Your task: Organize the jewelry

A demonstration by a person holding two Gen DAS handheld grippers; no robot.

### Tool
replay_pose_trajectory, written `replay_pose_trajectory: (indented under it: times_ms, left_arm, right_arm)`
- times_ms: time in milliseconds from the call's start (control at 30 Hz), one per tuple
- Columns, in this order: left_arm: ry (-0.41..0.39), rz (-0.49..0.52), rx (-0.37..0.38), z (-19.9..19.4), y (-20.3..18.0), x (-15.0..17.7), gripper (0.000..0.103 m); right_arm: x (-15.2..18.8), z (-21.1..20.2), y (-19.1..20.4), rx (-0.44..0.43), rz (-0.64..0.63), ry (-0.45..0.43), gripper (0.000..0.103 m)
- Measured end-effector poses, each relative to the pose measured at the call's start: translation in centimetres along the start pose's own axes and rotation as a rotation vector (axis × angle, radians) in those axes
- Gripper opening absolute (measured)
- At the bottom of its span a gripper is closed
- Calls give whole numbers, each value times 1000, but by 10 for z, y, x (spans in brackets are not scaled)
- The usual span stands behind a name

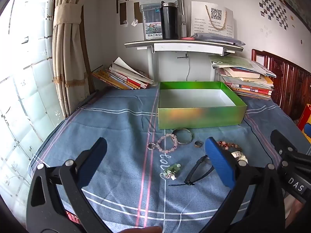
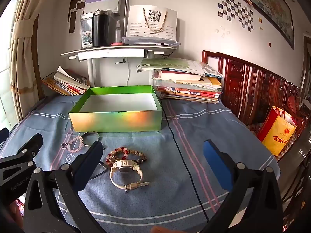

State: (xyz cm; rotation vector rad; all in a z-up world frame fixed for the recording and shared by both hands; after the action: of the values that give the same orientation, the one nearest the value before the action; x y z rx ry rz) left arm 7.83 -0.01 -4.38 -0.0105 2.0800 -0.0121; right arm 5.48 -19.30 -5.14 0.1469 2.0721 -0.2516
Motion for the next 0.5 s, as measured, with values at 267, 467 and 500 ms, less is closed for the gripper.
replay_pose_trajectory:
  times_ms: [267,467,500]
  left_arm:
    - [6,7,-8,0,-1,2,100]
    - [8,5,-9,1,1,1,100]
    - [8,5,-8,1,1,1,100]
  right_arm:
    - [-1,0,0,1,8,-12,100]
    - [1,2,-3,-4,5,-1,100]
    - [1,2,-3,-4,5,-1,100]
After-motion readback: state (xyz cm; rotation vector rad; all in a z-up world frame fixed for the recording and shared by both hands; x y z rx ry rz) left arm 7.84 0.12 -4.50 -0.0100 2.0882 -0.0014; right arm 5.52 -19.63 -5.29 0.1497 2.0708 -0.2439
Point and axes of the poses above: each gripper's, at about its wrist camera, not at the fingertips, and z roughly the way its jaws point, y to its left, x to its underside, the point moved 9 cm from there along z, roughly the way its jaws point, and after that the axes turned 5 degrees about -z, right-handed, at the moved point
